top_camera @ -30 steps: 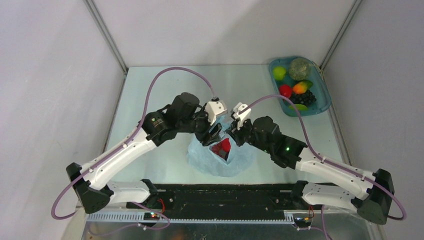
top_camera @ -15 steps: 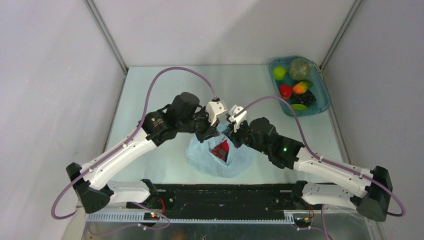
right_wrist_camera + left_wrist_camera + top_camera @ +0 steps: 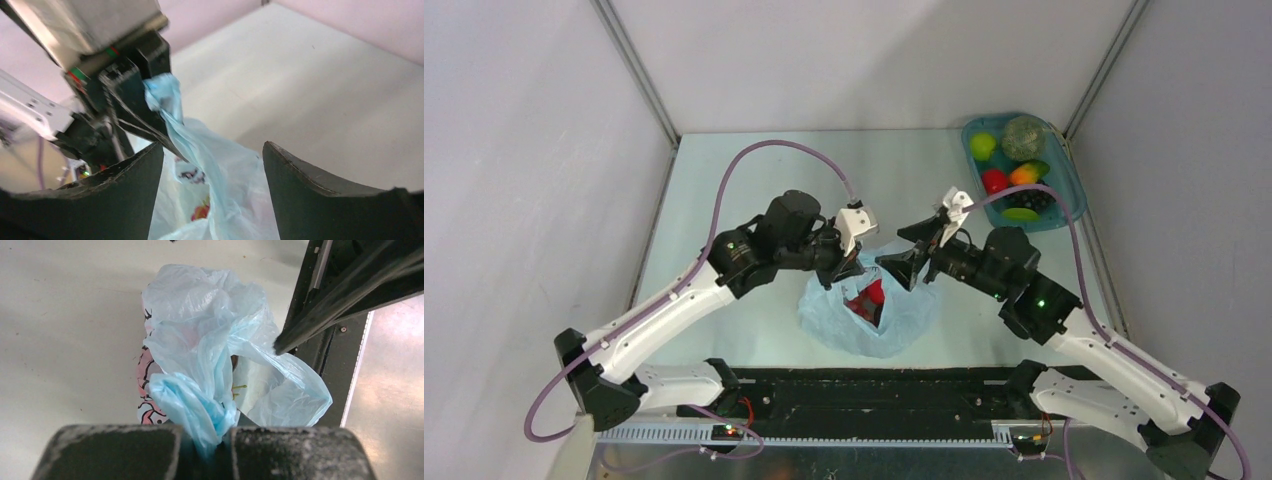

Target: Place the fake fruits into the plastic bag and tie a complex knot

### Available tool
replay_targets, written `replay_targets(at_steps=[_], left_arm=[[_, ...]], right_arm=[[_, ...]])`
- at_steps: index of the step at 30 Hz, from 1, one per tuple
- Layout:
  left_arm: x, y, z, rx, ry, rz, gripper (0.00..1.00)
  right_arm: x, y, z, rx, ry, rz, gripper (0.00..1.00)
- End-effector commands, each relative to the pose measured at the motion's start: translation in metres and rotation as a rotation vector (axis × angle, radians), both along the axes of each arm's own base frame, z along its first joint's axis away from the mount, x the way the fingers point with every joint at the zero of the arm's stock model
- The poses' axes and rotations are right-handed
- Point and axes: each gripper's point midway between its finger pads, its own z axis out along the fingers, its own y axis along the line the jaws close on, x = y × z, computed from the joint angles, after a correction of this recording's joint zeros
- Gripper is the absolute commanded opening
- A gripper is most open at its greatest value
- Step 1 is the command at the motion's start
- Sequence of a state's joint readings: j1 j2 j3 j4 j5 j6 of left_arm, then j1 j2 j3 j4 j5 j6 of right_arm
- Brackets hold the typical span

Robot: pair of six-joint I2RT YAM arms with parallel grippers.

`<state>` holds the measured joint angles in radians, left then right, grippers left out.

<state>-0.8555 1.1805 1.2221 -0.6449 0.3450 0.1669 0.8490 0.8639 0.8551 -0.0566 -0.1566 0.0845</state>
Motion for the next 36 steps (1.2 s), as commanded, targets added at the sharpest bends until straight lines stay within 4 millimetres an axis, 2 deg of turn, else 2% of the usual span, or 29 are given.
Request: replay_targets(at_steps=[1, 5, 9, 16, 22, 29, 31, 32, 34, 36], left_arm=[[-0.01, -0.007, 0.018, -0.078, -0.043, -0.074, 0.03], [-0.015, -0.009, 0.019, -0.093, -0.037, -0.103, 0.03], [-0.017, -0.009, 0.019, -0.1, -0.035, -0.111, 0.03], [-0.019, -0.011, 0.017, -0.098, -0.024, -0.125, 0.04], [-0.021, -0.012, 0.017, -0.099, -0.017, -0.137, 0.04], [-0.023, -0.013, 0.017, -0.105, -0.009, -0.149, 0.04], [-0.023, -0.014, 0.017, -0.104, -0.007, -0.147, 0.05], [-0.022, -0.013, 0.017, -0.102, -0.009, -0.141, 0.06], [-0.021, -0.012, 0.018, -0.101, -0.014, -0.133, 0.09], [-0.021, -0.009, 0.019, -0.103, -0.02, -0.123, 0.14]], right_arm=[[-0.018, 0.012, 0.043, 0.208, -0.01, 0.15, 0.75], [-0.02, 0.022, 0.052, 0.253, -0.027, 0.223, 0.65], [-0.019, 0.03, 0.051, 0.251, -0.043, 0.263, 0.55], [-0.022, 0.037, 0.048, 0.248, -0.049, 0.315, 0.47], [-0.02, 0.042, 0.042, 0.236, -0.041, 0.328, 0.37], [-0.027, 0.047, 0.039, 0.226, -0.045, 0.384, 0.33], [-0.028, 0.048, 0.037, 0.22, -0.046, 0.392, 0.23], [-0.027, 0.047, 0.036, 0.218, -0.046, 0.39, 0.12], [-0.025, 0.046, 0.035, 0.211, -0.046, 0.372, 0.0], [-0.02, 0.043, 0.034, 0.204, -0.046, 0.335, 0.0]])
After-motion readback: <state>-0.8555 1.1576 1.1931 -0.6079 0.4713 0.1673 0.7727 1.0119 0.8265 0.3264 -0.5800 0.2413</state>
